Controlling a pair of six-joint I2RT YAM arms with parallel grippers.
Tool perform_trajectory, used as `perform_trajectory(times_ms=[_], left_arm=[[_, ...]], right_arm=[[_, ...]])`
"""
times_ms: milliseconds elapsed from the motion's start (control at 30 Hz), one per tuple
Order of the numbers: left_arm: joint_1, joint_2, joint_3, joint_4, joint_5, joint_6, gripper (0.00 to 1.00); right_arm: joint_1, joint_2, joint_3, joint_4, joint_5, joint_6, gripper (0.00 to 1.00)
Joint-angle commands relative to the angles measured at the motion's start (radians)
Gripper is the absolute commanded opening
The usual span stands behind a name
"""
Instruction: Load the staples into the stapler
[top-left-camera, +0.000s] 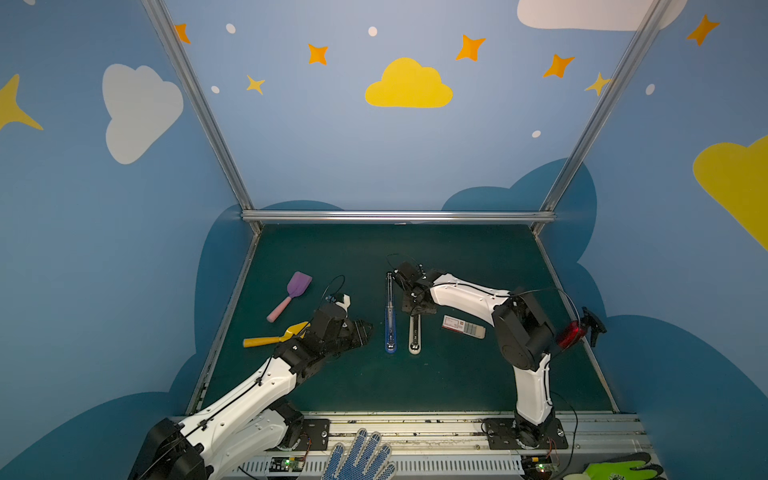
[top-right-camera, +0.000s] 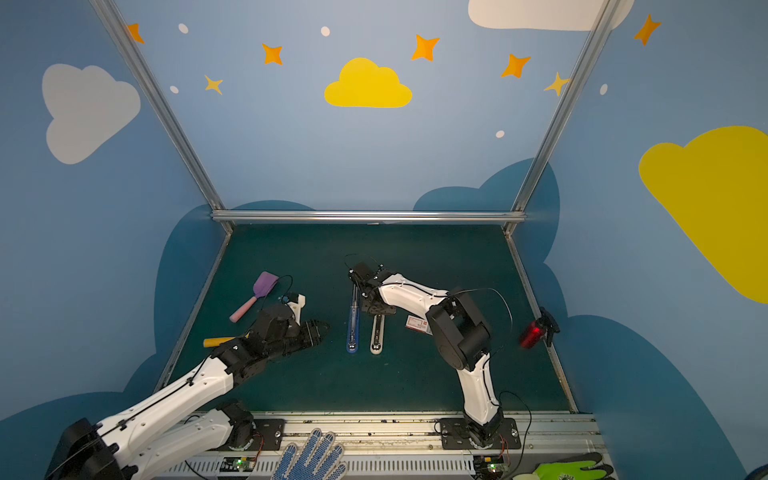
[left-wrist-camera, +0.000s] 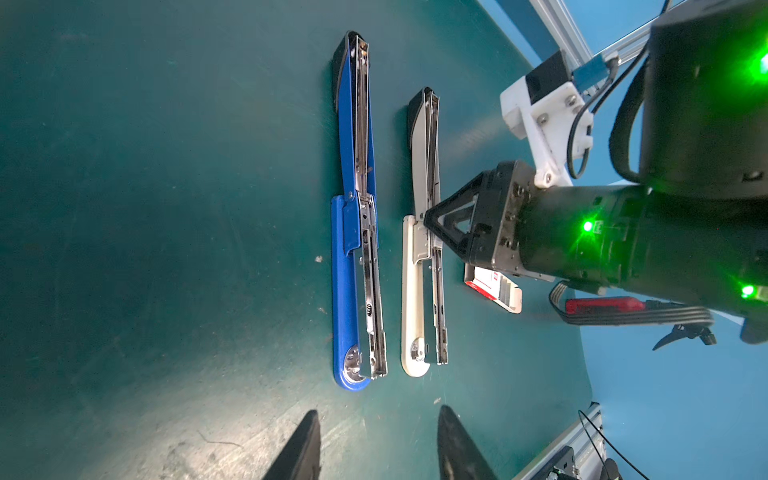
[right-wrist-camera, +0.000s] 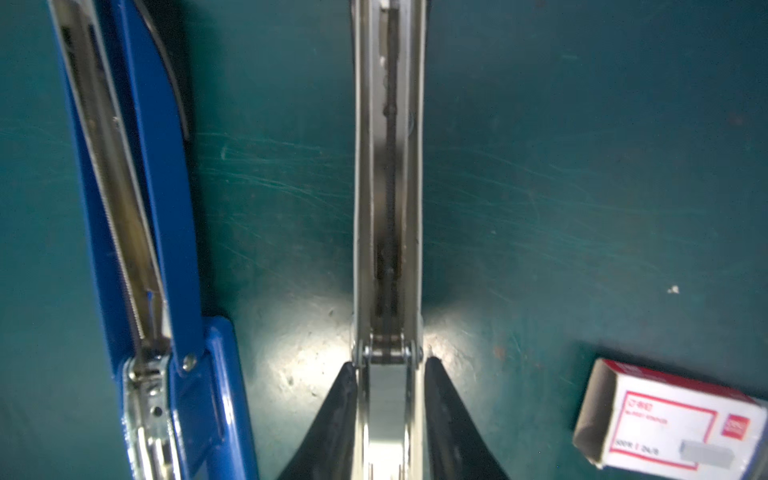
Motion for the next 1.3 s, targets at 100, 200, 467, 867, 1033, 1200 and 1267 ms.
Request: perform_trajectory(times_ms=[100, 200, 467, 867, 1033, 1200, 1267], left_arm=[[-0.003, 0.003, 0.000, 0.008, -0.008, -0.006, 0.46], [-0.003, 0.019, 0.012, 0.008, -0.002, -0.004, 0.46], [-0.005, 0.095, 0.055, 0.036, 0.030, -0.005, 0.47], [-0.021, 0.185, 0.104, 0.067, 0.098, 0.006, 0.48], [-0.036, 0.195, 0.118, 0.062, 0.115, 0.022, 0.48], [-0.037, 0.202, 0.118, 0.061, 0.112, 0.024, 0.48], [-0.037, 0.204, 0.117, 0.061, 0.109, 0.022, 0.48]], right_arm=[[-0.004, -0.123, 0.004, -0.031, 0.041, -0.062, 0.33], [-0.039, -0.132, 0.010, -0.014, -0.028, -0.138, 0.33], [-0.169, -0.099, 0.033, -0.009, -0.292, -0.301, 0.21], [-0.210, 0.015, 0.125, -0.056, -0.441, -0.384, 0.13], [-0.212, 0.045, 0.143, -0.063, -0.432, -0.383, 0.13], [-0.215, 0.072, 0.160, -0.076, -0.430, -0.377, 0.13], [-0.215, 0.078, 0.160, -0.079, -0.430, -0.374, 0.13]])
